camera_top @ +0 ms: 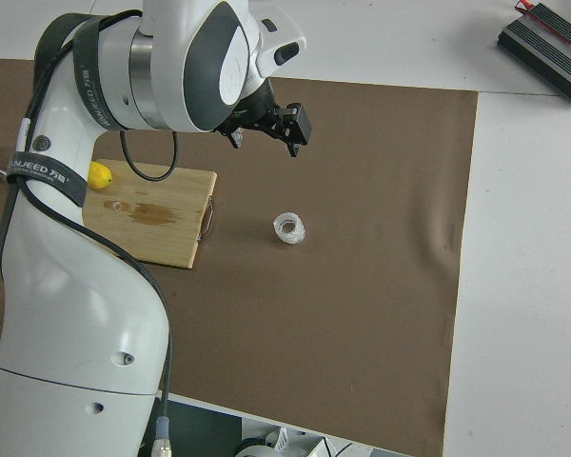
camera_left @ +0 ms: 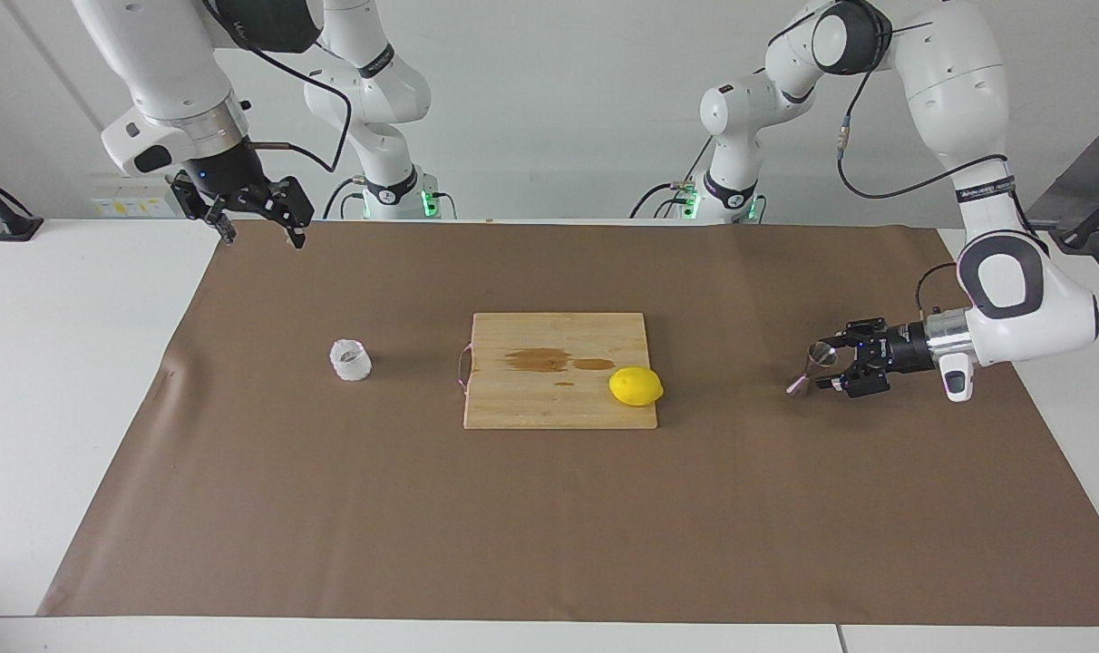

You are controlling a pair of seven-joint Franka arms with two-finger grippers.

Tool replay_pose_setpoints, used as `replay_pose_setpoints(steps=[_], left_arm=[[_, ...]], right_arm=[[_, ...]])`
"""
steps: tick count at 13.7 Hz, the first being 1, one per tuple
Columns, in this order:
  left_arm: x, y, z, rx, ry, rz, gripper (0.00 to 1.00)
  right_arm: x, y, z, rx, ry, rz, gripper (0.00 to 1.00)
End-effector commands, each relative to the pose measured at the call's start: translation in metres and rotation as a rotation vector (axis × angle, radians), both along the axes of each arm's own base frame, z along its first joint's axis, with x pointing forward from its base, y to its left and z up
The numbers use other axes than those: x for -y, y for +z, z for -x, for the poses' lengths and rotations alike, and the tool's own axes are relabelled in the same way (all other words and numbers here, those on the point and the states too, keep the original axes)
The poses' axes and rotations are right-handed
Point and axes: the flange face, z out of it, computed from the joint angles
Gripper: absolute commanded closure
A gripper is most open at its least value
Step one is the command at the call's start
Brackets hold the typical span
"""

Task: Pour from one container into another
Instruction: 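Reach the left gripper forward to the small metal cup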

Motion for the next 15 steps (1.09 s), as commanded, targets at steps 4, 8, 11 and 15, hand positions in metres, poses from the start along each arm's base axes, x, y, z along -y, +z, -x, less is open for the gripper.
replay_pose_setpoints(steps=[4, 8, 11, 15], left_arm=[[0.0070, 0.0131, 0.0047, -0.009, 0.050, -0.014, 0.00], [0.0126, 0.0126, 0.0032, -0.016, 0.057, -0.023, 0.23], [0.0107, 0.0123, 0.0030, -0.015, 0.059, -0.023, 0.25], [0.0079, 0.0114, 0.0033, -0.016, 0.064, -0.022, 0.38]], right_arm=[[0.0035, 0.0010, 0.0007, -0.012, 0.013, -0.004, 0.00], [0.0035, 0.0010, 0.0007, -0.012, 0.013, -0.004, 0.00], [0.0035, 0.0010, 0.0007, -0.012, 0.013, -0.004, 0.00], [0.0035, 0.0010, 0.0007, -0.012, 0.013, -0.004, 0.00]])
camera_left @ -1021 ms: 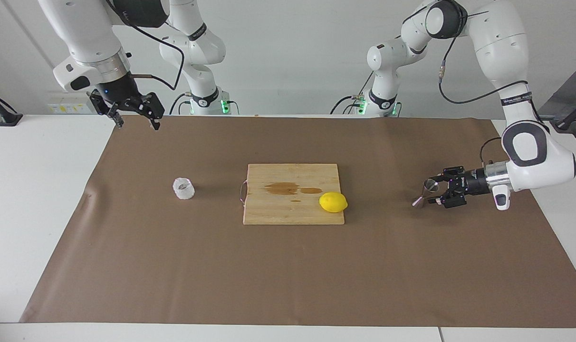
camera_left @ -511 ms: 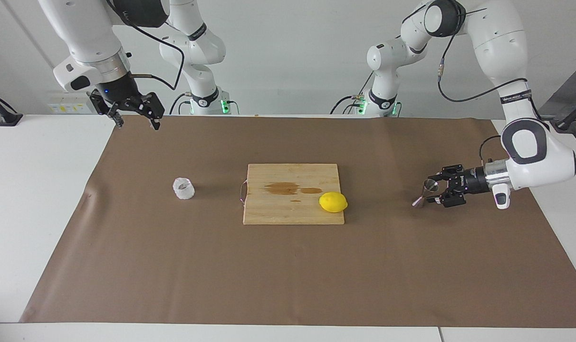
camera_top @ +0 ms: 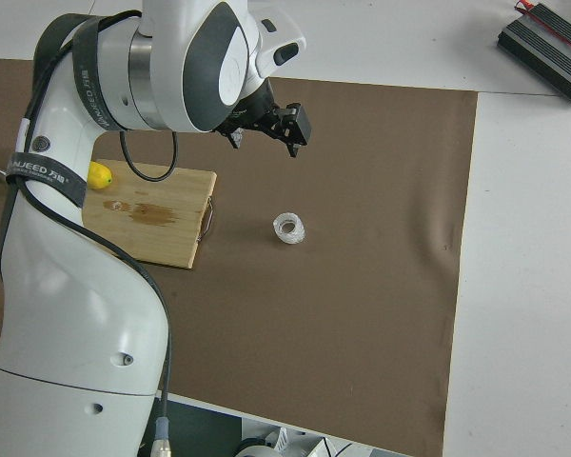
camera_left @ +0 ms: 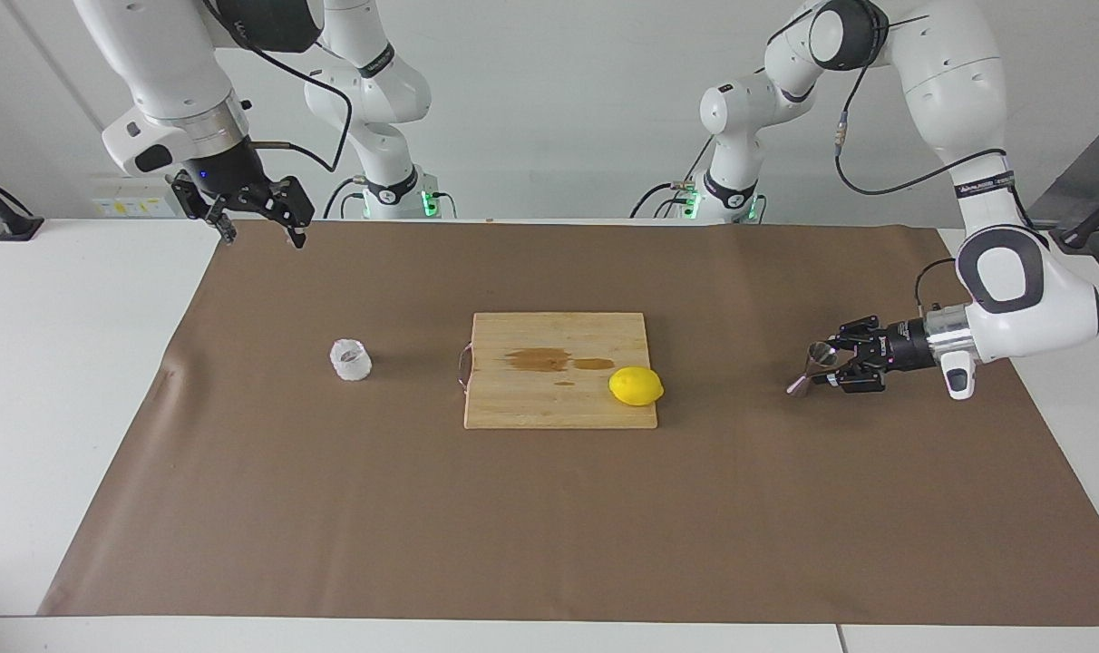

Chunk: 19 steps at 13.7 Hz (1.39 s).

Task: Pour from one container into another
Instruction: 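Close the left gripper on the metal cup and lift it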

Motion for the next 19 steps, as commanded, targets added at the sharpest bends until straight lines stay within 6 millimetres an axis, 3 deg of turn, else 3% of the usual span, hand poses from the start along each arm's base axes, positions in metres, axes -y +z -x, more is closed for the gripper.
replay_pose_setpoints(steps=[1, 9, 14, 16, 19], left_arm=[[0.002, 0.001, 0.005, 0.001, 0.029, -0.003, 0.41], [0.000, 0.000, 0.005, 0.003, 0.035, -0.005, 0.60], [-0.001, 0.003, 0.003, 0.008, 0.035, -0.003, 0.81], [-0.001, 0.009, 0.002, 0.018, 0.032, 0.005, 0.99], [0.012, 0.033, -0.001, 0.009, 0.056, 0.075, 1.00]], right_arm=[[0.004, 0.001, 0.001, -0.012, 0.013, -0.004, 0.00], [0.004, 0.001, 0.001, -0.012, 0.013, -0.004, 0.00], [0.004, 0.001, 0.001, -0.012, 0.013, -0.004, 0.00], [0.004, 0.001, 0.001, -0.012, 0.013, -0.004, 0.00], [0.004, 0.001, 0.001, -0.012, 0.013, -0.004, 0.00]])
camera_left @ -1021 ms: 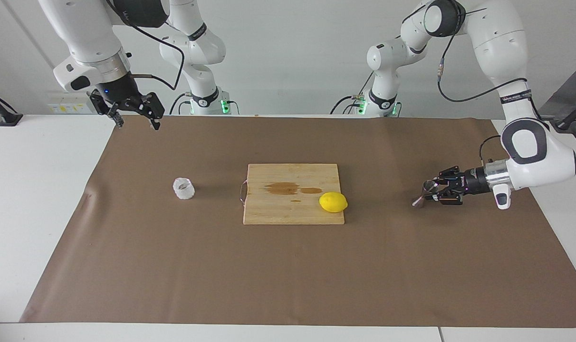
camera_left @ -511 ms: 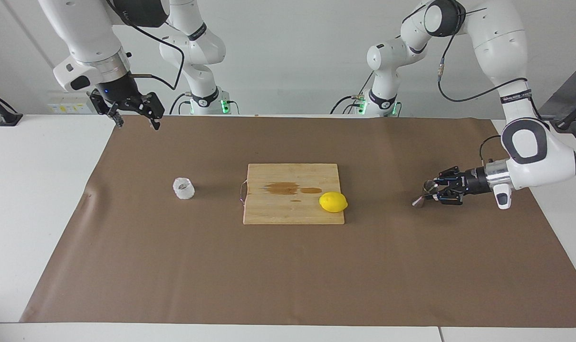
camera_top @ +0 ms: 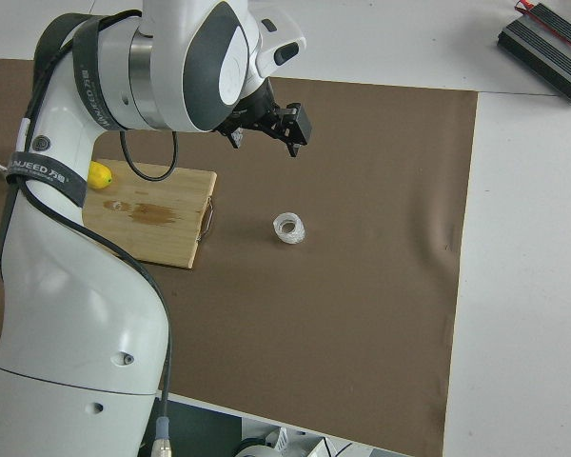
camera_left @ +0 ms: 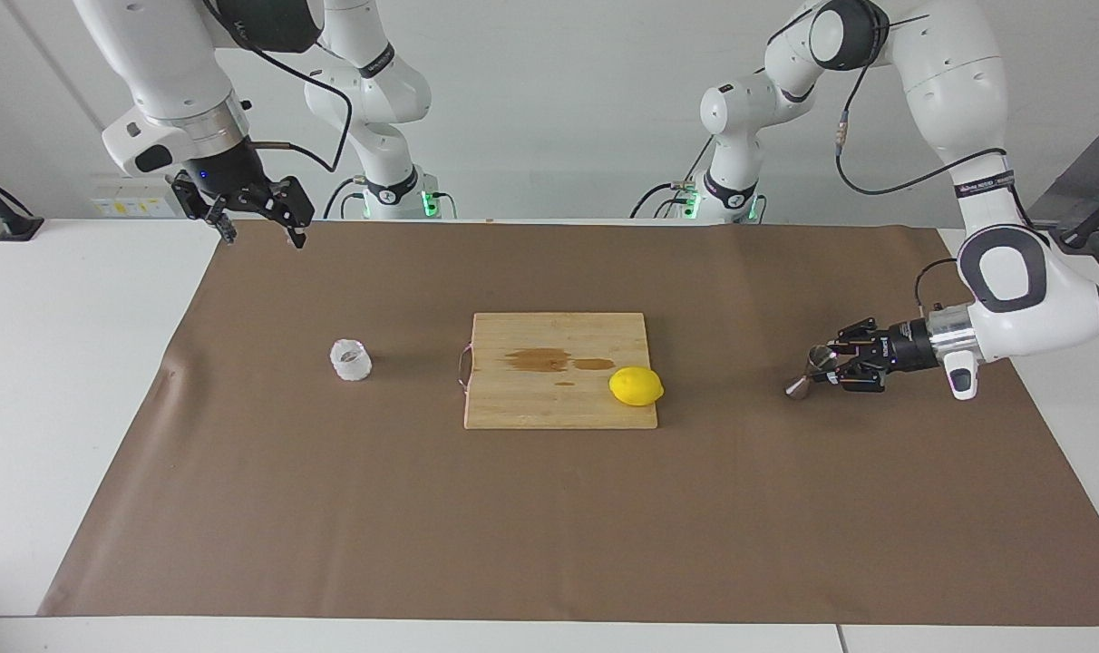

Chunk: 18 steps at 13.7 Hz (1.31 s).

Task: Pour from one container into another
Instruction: 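Close the left gripper on the metal cup and lift it, then carry the metal cup onto the cutting board beside the lemon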

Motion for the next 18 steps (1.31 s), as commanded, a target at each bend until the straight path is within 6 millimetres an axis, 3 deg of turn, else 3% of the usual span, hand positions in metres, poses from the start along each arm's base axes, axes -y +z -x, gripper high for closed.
replay_pose_setpoints(steps=[1, 2, 5, 8, 9, 14, 18], left_arm=[[0.013, 0.031, 0.002, -0.022, 0.026, 0.022, 1.00], [0.020, 0.041, 0.002, -0.041, 0.032, 0.020, 1.00], [0.069, 0.077, 0.000, -0.064, 0.028, 0.040, 1.00], [0.121, 0.108, 0.005, -0.093, 0.023, 0.051, 1.00], [0.147, 0.113, 0.007, -0.115, 0.012, 0.048, 1.00], [0.240, 0.124, 0.013, -0.102, -0.038, 0.061, 1.00], [0.314, 0.111, 0.020, -0.069, -0.039, 0.085, 1.00]], right_arm=[[0.004, 0.001, 0.001, -0.012, 0.013, -0.004, 0.00], [0.004, 0.001, 0.001, -0.012, 0.013, -0.004, 0.00], [0.004, 0.001, 0.001, -0.012, 0.013, -0.004, 0.00], [0.004, 0.001, 0.001, -0.012, 0.013, -0.004, 0.00], [0.004, 0.001, 0.001, -0.012, 0.013, -0.004, 0.00], [0.004, 0.001, 0.001, -0.012, 0.013, -0.004, 0.00], [0.004, 0.001, 0.001, -0.012, 0.013, -0.004, 0.00]])
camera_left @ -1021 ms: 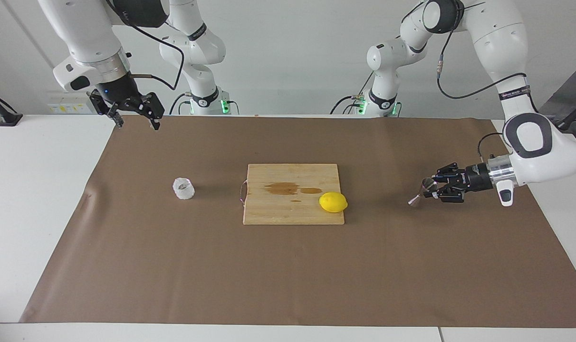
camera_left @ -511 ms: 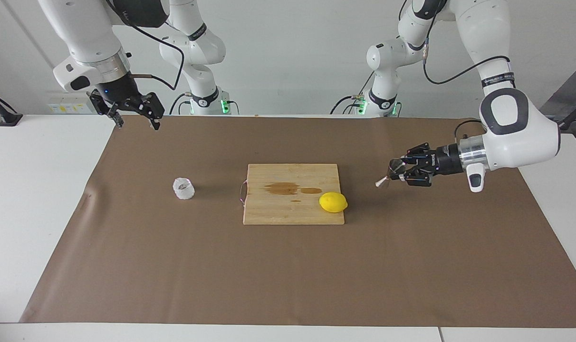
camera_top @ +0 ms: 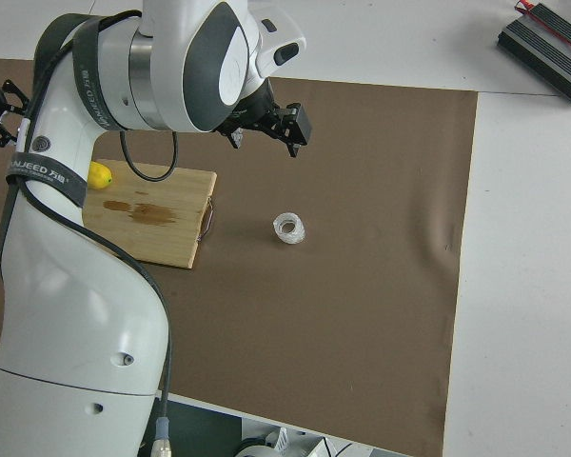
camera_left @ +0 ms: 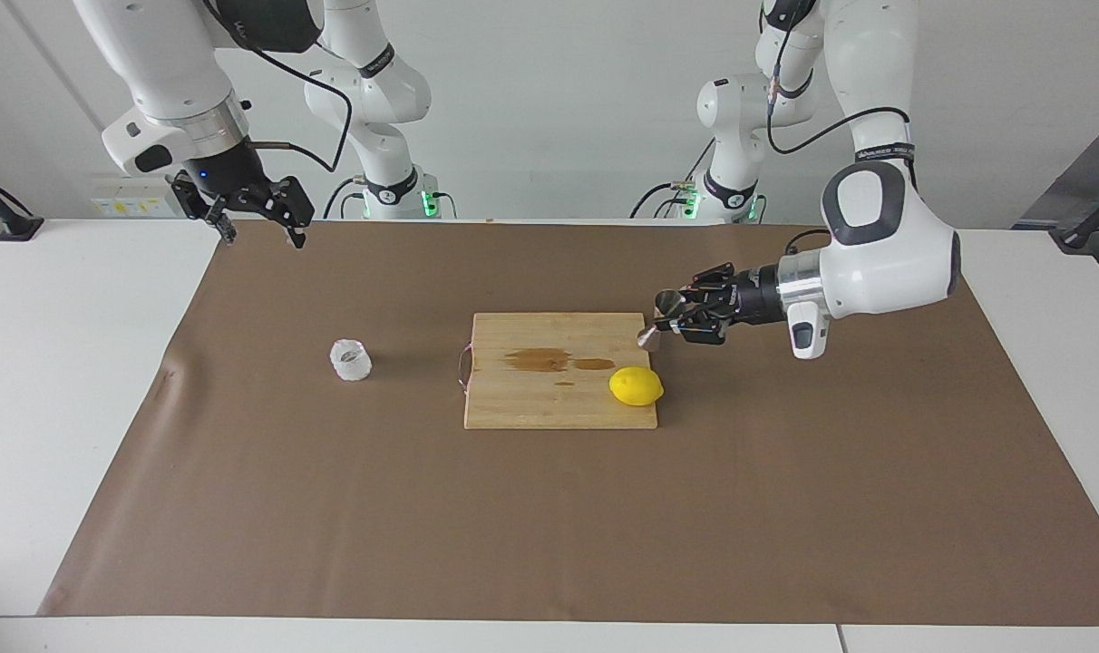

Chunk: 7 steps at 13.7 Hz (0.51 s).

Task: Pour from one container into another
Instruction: 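Carry the metal cup onto the cutting board beside the lemon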

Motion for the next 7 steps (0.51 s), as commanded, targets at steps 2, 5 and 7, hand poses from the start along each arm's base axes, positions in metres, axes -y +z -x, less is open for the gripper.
replay_pose_setpoints(steps=[2, 5, 7], left_arm=[[0.060, -0.027, 0.007, -0.009, 0.017, 0.006, 1.00], [0.096, -0.049, 0.010, -0.003, 0.042, 0.001, 1.00], [0.115, -0.066, 0.010, 0.010, 0.060, -0.010, 1.00]], right_arm=[[0.004, 0.001, 0.001, -0.012, 0.013, -0.004, 0.00], [0.004, 0.001, 0.001, -0.012, 0.013, -0.004, 0.00], [0.004, 0.001, 0.001, -0.012, 0.013, -0.004, 0.00]])
